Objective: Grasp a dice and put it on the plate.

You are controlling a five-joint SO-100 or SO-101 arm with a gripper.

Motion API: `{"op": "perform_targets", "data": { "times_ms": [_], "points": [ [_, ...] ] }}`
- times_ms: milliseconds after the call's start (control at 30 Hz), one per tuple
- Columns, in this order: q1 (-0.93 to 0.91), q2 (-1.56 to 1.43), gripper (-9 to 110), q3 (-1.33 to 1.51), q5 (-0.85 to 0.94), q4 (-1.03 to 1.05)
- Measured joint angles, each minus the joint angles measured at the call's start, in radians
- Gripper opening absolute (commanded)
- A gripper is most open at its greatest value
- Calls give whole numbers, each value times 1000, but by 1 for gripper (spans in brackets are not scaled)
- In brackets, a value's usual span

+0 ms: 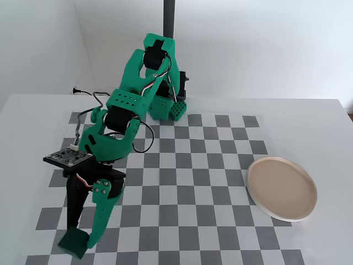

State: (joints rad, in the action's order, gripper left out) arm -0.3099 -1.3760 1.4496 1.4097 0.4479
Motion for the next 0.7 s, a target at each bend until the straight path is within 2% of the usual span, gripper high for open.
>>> {"op": "perform_targets", "data": {
  "times_ms": [700],
  "points": [
    [281,-342,-4,321,48,-38]
  ]
}}
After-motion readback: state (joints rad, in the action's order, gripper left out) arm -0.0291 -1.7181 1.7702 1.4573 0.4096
